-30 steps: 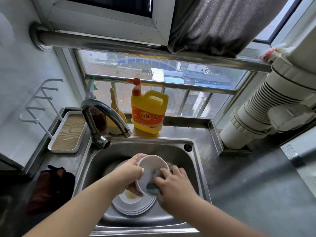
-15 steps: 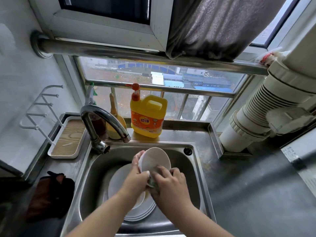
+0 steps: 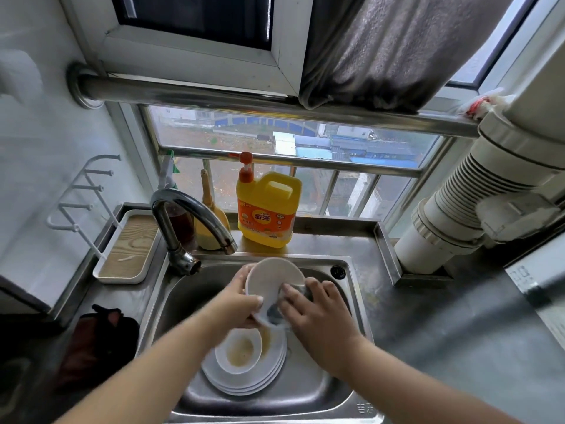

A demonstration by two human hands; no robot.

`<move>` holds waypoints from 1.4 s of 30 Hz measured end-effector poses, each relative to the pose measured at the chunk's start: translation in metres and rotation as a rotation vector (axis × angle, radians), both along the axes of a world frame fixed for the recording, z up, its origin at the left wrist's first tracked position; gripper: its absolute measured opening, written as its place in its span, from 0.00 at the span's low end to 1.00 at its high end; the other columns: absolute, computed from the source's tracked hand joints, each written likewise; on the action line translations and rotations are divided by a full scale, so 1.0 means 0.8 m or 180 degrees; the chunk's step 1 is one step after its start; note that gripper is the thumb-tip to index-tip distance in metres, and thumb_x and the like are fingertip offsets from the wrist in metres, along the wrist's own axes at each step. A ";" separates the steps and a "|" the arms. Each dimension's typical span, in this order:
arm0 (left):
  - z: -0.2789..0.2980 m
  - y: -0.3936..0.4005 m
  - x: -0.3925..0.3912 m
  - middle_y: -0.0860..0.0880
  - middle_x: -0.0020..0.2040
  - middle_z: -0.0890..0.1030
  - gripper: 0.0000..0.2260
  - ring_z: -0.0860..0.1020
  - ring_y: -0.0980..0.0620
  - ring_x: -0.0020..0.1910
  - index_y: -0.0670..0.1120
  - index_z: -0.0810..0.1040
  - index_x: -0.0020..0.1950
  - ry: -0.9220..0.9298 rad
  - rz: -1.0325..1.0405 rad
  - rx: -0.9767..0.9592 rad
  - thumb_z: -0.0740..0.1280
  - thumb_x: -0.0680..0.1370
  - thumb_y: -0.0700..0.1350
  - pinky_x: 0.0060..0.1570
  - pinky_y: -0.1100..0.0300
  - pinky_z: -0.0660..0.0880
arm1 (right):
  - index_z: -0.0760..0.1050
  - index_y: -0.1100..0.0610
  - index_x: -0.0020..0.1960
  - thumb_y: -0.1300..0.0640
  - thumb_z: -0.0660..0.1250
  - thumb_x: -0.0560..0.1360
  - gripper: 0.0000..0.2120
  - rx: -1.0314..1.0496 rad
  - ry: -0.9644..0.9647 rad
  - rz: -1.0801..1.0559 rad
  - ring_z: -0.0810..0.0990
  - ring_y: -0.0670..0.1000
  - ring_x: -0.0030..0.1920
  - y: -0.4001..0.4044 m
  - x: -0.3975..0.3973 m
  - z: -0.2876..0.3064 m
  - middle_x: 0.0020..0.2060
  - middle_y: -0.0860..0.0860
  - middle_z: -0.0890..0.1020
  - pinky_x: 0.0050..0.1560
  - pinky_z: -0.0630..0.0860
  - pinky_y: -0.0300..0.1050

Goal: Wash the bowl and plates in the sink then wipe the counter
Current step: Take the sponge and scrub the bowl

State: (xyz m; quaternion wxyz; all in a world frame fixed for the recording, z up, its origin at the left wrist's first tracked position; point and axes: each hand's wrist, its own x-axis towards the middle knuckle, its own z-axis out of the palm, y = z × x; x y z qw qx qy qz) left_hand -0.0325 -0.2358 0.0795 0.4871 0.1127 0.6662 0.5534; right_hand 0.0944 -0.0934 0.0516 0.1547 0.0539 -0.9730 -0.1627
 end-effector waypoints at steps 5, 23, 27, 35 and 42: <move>-0.031 0.015 0.048 0.41 0.61 0.71 0.32 0.75 0.40 0.55 0.64 0.65 0.64 -0.0249 0.0997 0.0449 0.54 0.76 0.27 0.37 0.51 0.79 | 0.80 0.46 0.53 0.47 0.68 0.64 0.18 -0.1187 0.0162 -0.0998 0.73 0.56 0.49 -0.051 0.003 -0.022 0.56 0.45 0.81 0.43 0.75 0.51; -0.031 -0.008 0.018 0.40 0.58 0.75 0.25 0.80 0.41 0.48 0.58 0.67 0.66 -0.0382 0.0206 -0.0084 0.61 0.72 0.37 0.44 0.49 0.81 | 0.82 0.49 0.48 0.52 0.76 0.57 0.19 -0.0171 -0.0204 -0.0561 0.74 0.60 0.47 -0.026 0.014 -0.038 0.52 0.52 0.83 0.50 0.66 0.53; -0.052 0.006 0.061 0.41 0.58 0.75 0.27 0.77 0.48 0.42 0.60 0.66 0.66 -0.0483 0.0807 0.0224 0.56 0.76 0.31 0.27 0.61 0.75 | 0.82 0.45 0.43 0.45 0.73 0.59 0.13 -0.1308 -0.0328 -0.1161 0.78 0.55 0.40 -0.068 0.010 -0.043 0.48 0.45 0.84 0.45 0.69 0.49; -0.019 -0.014 0.006 0.42 0.53 0.81 0.26 0.81 0.39 0.52 0.63 0.75 0.56 0.0141 -0.0936 -0.0905 0.55 0.72 0.33 0.48 0.39 0.79 | 0.80 0.40 0.49 0.49 0.65 0.68 0.11 0.0769 -0.0746 0.1331 0.67 0.51 0.64 0.023 -0.003 -0.016 0.62 0.39 0.76 0.68 0.60 0.49; -0.005 0.005 -0.012 0.44 0.53 0.79 0.26 0.82 0.42 0.50 0.63 0.74 0.55 0.0423 -0.0918 -0.0793 0.54 0.74 0.32 0.46 0.43 0.80 | 0.81 0.45 0.51 0.49 0.76 0.54 0.25 -0.0268 -0.0609 0.0032 0.70 0.57 0.54 0.003 0.010 -0.019 0.59 0.47 0.80 0.57 0.67 0.53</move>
